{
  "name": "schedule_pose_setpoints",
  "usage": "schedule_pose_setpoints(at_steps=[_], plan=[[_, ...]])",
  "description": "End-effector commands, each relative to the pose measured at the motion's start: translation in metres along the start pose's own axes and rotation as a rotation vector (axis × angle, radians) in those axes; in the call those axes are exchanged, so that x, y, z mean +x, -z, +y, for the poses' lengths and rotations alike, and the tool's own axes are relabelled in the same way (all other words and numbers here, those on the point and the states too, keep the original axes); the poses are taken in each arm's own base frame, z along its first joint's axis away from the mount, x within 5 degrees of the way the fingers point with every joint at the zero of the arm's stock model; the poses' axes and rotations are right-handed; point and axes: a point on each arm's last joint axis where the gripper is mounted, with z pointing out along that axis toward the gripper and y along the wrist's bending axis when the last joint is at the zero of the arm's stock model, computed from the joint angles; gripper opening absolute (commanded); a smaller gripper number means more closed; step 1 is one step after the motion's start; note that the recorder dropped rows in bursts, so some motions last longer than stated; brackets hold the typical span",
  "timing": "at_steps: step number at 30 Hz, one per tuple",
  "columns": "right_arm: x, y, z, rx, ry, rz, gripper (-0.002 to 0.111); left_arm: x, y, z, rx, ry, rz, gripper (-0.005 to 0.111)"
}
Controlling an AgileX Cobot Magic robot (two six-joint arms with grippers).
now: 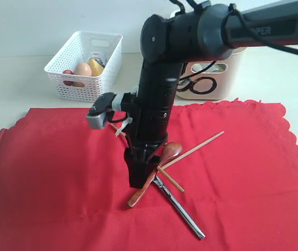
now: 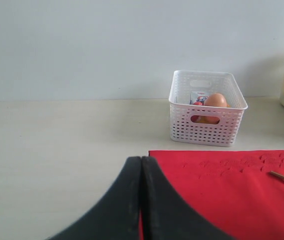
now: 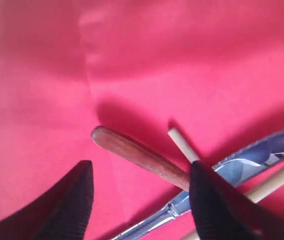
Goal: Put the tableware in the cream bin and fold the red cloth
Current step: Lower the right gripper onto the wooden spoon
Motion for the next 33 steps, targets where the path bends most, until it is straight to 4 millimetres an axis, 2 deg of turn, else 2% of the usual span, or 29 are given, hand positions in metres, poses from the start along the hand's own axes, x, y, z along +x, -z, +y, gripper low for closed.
schedule_pose_setpoints(at_steps=[1,5,15,22,33], plan=[[0.006,-0.021,-0.014,0.004,-0.04,0.08,0.055,0.001,0.0,0.0,-0.001,-0.004,-0.005,0.0],[0.01,-0.029,-0.024,0.064,-0.085,0.124,0.055,0.001,0.0,0.0,-0.001,-0.004,-0.005,0.0],[0.02,-0.019,-0.041,0.302,-0.185,0.209,0.055,0.001,0.0,0.0,-0.001,-0.004,-0.005,0.0],[0.013,-0.022,-0.033,0.202,-0.165,0.141,0.055,0.001,0.0,0.0,-0.001,-0.004,-0.005,0.0],[0.009,-0.022,-0.032,0.198,-0.185,0.102,0.055,0.001,0.0,0.0,-0.001,-0.004,-0.005,0.0]])
